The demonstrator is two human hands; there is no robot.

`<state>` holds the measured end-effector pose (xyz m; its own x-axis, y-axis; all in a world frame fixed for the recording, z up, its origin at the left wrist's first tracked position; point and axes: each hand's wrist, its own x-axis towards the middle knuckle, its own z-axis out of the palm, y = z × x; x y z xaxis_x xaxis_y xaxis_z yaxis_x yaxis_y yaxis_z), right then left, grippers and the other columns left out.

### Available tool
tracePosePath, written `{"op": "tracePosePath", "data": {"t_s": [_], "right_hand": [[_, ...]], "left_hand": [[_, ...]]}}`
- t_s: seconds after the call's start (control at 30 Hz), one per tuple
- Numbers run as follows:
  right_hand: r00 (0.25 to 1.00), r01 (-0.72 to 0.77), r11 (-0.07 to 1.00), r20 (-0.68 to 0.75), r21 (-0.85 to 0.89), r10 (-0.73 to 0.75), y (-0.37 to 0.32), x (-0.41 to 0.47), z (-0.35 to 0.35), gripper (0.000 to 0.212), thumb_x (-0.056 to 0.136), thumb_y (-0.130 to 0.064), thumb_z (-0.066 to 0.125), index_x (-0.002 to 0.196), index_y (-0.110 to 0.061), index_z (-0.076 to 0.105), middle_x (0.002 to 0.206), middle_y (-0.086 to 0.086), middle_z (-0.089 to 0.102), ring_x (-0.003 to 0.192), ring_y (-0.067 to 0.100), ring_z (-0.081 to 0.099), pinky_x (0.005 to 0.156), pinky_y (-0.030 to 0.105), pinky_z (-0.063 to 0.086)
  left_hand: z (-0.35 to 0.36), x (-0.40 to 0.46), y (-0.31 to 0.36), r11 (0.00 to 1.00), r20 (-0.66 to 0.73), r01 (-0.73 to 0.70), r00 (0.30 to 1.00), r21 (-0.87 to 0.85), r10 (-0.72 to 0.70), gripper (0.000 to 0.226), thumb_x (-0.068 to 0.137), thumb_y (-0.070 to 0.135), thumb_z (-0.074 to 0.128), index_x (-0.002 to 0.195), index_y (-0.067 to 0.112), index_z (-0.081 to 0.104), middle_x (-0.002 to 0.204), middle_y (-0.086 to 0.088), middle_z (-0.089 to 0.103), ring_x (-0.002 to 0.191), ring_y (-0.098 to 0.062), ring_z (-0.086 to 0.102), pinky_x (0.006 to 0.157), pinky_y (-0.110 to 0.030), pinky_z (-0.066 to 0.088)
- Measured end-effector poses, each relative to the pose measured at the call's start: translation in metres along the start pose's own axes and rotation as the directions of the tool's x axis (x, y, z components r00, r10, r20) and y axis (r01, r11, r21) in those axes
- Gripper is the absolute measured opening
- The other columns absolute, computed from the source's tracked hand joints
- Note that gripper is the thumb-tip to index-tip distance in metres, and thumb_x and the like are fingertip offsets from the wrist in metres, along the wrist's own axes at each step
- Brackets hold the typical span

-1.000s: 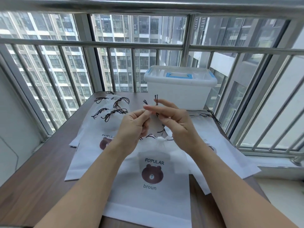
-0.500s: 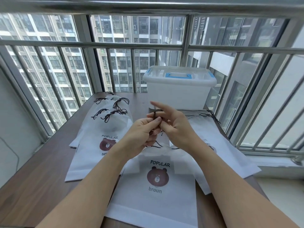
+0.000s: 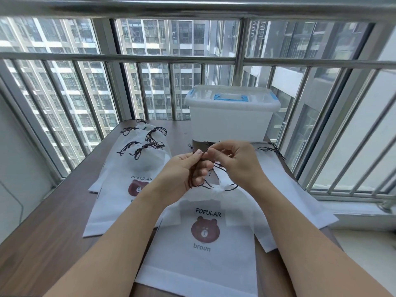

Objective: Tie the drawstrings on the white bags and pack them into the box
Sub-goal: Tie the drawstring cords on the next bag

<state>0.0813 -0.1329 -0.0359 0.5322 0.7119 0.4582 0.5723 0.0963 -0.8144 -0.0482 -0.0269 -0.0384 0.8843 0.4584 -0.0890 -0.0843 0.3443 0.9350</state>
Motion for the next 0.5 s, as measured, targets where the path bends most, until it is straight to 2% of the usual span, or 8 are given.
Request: {"op": "tracePosePath", "data": {"t_s": [0.1, 0.17, 0.23, 0.3, 0.4, 0.47, 0.5], "right_hand": [[0.996, -0.072, 0.977, -0.035, 0.202, 0.081, -0.007, 0.000, -0.003, 0.016, 0.093, -0.011, 0.069, 0.078, -0.017, 0.074, 0.085, -0.011, 0.075, 0.086, 0.005, 0.070, 0.079, 0.019, 0.051], [0.989, -0.146, 0.929, 0.055, 0.340, 0.135, -0.007, 0.002, -0.005, 0.022, 0.089, -0.010, 0.068, 0.068, -0.016, 0.072, 0.103, -0.006, 0.075, 0.100, 0.011, 0.068, 0.088, 0.028, 0.052], [0.972, -0.215, 0.902, 0.174, 0.374, 0.159, -0.007, 0.002, -0.005, 0.021, 0.081, -0.012, 0.066, 0.061, -0.016, 0.072, 0.115, 0.002, 0.073, 0.106, 0.018, 0.068, 0.095, 0.035, 0.053], [0.944, -0.267, 0.896, 0.282, 0.355, 0.170, -0.004, 0.000, -0.004, 0.021, 0.080, -0.009, 0.067, 0.061, -0.016, 0.073, 0.117, 0.003, 0.074, 0.105, 0.018, 0.069, 0.101, 0.040, 0.051], [0.919, -0.291, 0.910, 0.350, 0.294, 0.181, 0.000, -0.003, -0.001, 0.010, 0.077, -0.017, 0.072, 0.071, -0.012, 0.078, 0.110, 0.005, 0.076, 0.102, 0.020, 0.068, 0.107, 0.047, 0.049], [0.917, -0.307, 0.905, 0.346, 0.294, 0.199, 0.001, -0.004, 0.000, 0.013, 0.077, -0.018, 0.075, 0.079, -0.006, 0.079, 0.102, 0.011, 0.077, 0.096, 0.024, 0.068, 0.103, 0.048, 0.051], [0.920, -0.310, 0.904, 0.331, 0.294, 0.207, 0.001, -0.005, 0.000, 0.017, 0.077, -0.018, 0.078, 0.082, -0.002, 0.079, 0.096, 0.015, 0.076, 0.091, 0.026, 0.067, 0.097, 0.046, 0.053]], "left_hand": [[-0.003, 0.000, 0.005, 0.974, 0.010, 0.022, 1.000, -0.224, -0.020, 0.034, 0.106, 0.020, 0.040, 0.106, 0.003, 0.068, 0.094, -0.006, 0.073, 0.066, -0.007, 0.064, 0.051, -0.014, 0.049], [-0.009, 0.002, 0.008, 0.936, -0.004, -0.009, 1.000, -0.353, 0.008, 0.035, 0.106, 0.021, 0.038, 0.115, 0.001, 0.065, 0.112, -0.009, 0.068, 0.069, -0.006, 0.064, 0.052, -0.013, 0.048], [-0.015, 0.002, 0.010, 0.896, -0.007, -0.029, 1.000, -0.442, 0.029, 0.034, 0.105, 0.023, 0.038, 0.119, 0.003, 0.062, 0.119, -0.007, 0.065, 0.065, -0.004, 0.060, 0.049, -0.012, 0.044], [-0.018, 0.002, 0.012, 0.884, 0.010, -0.031, 0.999, -0.466, 0.040, 0.035, 0.105, 0.025, 0.037, 0.118, 0.005, 0.062, 0.112, -0.004, 0.069, 0.060, -0.001, 0.054, 0.047, -0.010, 0.039], [-0.017, -0.001, 0.015, 0.898, 0.043, -0.019, 0.998, -0.439, 0.043, 0.036, 0.105, 0.027, 0.038, 0.118, 0.007, 0.065, 0.100, -0.003, 0.070, 0.058, -0.002, 0.052, 0.047, -0.011, 0.039], [-0.015, -0.003, 0.016, 0.925, 0.056, -0.028, 0.997, -0.379, 0.054, 0.036, 0.106, 0.028, 0.038, 0.119, 0.009, 0.065, 0.089, -0.003, 0.068, 0.059, -0.004, 0.053, 0.049, -0.013, 0.043], [-0.014, -0.003, 0.016, 0.946, 0.048, -0.046, 0.997, -0.321, 0.065, 0.036, 0.106, 0.029, 0.037, 0.120, 0.010, 0.064, 0.082, -0.003, 0.065, 0.060, -0.007, 0.053, 0.050, -0.014, 0.045]]}}
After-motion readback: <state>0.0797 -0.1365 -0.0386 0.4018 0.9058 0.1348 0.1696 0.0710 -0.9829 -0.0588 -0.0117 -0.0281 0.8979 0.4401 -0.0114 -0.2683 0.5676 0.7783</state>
